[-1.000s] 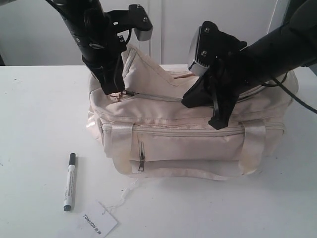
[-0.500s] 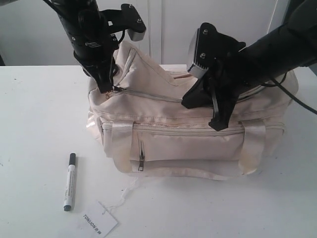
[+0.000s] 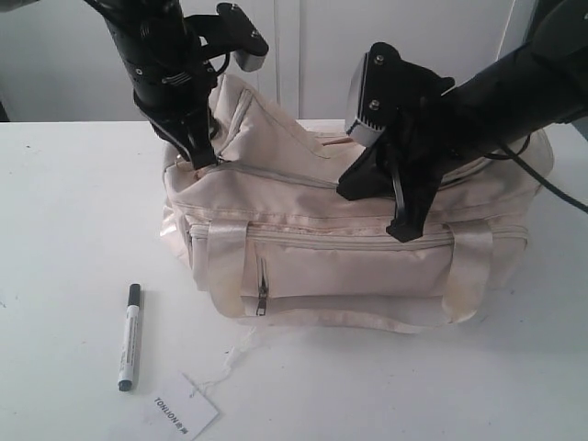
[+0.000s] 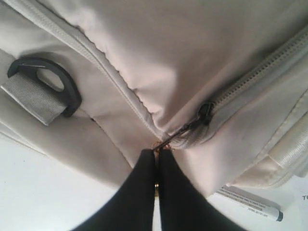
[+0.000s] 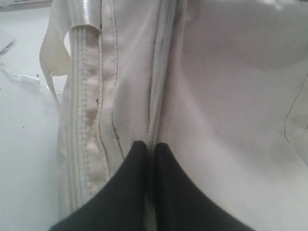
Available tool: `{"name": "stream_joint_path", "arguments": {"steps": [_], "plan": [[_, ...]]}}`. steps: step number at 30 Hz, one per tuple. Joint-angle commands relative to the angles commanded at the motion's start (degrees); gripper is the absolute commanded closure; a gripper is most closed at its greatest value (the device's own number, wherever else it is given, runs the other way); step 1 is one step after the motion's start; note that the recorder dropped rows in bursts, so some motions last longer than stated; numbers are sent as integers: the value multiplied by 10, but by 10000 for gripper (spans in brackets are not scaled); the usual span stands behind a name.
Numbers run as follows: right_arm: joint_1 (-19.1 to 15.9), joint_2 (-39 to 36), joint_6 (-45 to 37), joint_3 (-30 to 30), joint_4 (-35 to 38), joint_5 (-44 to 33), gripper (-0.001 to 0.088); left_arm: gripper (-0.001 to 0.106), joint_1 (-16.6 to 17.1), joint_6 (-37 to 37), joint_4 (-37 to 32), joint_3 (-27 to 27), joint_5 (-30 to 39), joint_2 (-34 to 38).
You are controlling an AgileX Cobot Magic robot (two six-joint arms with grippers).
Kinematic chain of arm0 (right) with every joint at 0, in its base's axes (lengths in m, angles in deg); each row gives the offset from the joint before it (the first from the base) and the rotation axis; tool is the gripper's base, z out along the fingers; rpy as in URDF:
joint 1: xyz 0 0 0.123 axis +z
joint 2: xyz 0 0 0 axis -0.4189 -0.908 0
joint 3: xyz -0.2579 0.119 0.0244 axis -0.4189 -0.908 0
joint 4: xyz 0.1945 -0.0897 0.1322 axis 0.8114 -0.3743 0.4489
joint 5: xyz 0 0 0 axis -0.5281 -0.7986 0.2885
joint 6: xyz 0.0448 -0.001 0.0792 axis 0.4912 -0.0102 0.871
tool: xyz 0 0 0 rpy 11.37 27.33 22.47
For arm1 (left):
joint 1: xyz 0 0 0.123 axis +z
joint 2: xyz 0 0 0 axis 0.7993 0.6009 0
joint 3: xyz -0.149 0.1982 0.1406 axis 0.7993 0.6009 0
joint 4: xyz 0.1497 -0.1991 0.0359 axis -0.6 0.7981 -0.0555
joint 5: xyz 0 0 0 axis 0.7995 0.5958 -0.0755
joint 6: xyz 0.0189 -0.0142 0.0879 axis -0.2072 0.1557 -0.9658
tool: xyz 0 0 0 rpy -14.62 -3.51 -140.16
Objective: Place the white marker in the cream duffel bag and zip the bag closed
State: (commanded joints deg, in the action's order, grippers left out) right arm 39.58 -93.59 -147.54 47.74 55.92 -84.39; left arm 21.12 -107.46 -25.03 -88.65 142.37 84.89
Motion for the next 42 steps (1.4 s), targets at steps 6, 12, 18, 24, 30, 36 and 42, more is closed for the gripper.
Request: {"name": "stream_joint_path", "arguments": {"steps": [6, 12, 18, 24, 30, 36, 42], "plan": [[0, 0, 39, 0, -50, 11, 868, 1053, 0, 3, -8, 0, 0, -13], [0, 0, 67, 0, -59, 21, 868, 1053, 0, 3, 0, 0, 0, -27], [0, 0, 70, 0, -35, 19, 868, 1053, 0, -13, 110, 0, 0, -27], [0, 0, 70, 0, -6, 16, 868, 1053, 0, -83, 221, 0, 0, -27], [0, 0, 70, 0, -6, 10, 868, 1053, 0, -136, 275, 0, 0, -27], [0, 0, 70, 0, 0, 9, 730, 1053, 0, -182, 320, 0, 0, -27], [0, 0, 55, 0, 67, 9, 554, 1053, 34, -189, 378, 0, 0, -27]]}}
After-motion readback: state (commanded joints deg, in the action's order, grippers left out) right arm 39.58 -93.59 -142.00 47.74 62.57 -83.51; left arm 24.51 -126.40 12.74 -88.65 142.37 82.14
